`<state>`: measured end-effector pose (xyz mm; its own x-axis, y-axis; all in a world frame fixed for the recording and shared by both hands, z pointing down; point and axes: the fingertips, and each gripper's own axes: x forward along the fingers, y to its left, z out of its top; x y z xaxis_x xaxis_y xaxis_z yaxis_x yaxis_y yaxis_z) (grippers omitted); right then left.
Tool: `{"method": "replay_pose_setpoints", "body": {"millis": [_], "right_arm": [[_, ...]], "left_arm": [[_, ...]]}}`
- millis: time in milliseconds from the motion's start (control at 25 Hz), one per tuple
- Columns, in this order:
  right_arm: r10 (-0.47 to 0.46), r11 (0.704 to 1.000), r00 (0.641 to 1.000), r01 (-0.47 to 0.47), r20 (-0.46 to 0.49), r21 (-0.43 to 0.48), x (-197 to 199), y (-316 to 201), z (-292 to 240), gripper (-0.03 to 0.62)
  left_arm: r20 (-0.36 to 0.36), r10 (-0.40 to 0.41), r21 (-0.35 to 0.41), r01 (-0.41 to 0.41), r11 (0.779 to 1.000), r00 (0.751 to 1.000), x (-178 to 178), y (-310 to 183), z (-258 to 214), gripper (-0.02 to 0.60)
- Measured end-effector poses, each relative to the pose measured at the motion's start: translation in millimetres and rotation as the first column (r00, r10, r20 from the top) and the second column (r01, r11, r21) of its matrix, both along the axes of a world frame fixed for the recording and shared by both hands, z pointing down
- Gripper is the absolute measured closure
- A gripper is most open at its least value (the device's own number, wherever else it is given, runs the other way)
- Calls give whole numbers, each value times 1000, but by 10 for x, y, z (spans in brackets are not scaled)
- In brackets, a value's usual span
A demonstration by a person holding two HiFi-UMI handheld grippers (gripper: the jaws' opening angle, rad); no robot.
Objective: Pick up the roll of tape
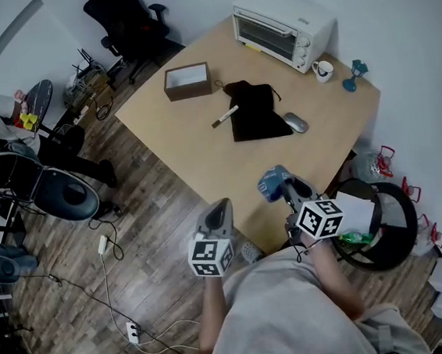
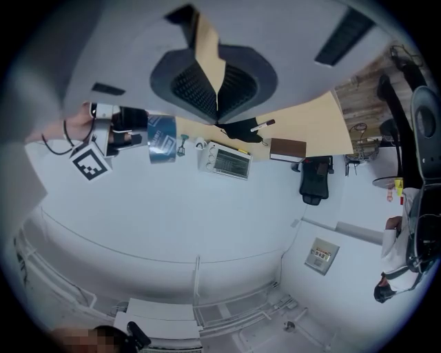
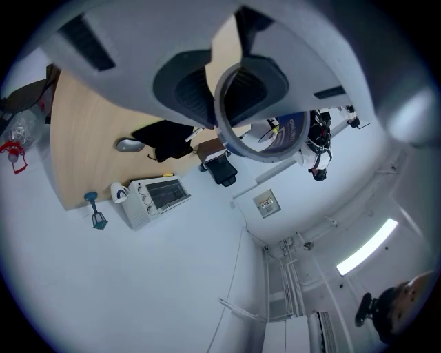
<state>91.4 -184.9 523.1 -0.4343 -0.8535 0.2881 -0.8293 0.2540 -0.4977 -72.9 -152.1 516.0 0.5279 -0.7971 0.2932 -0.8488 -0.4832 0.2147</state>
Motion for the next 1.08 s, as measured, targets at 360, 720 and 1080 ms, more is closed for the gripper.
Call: {"method": "replay_pose_setpoints", "body": {"millis": [360,720,1080], "right_arm": [[2,1000,1000,-2,1,-13,-4,7,48,549],[9,1000,1000,-9,4,-18,-3,16,60,549],[8,1000,1000,-8,4,-25,-3,44,85,549]], "left_arm": [[-2,13,2,-13,1000,1000,17,2,13,575],[-2,22,-2,-22,1000,1000,25,12,27,575],[-4,26,-2,-26,1000,1000,33,34,31,575]]}}
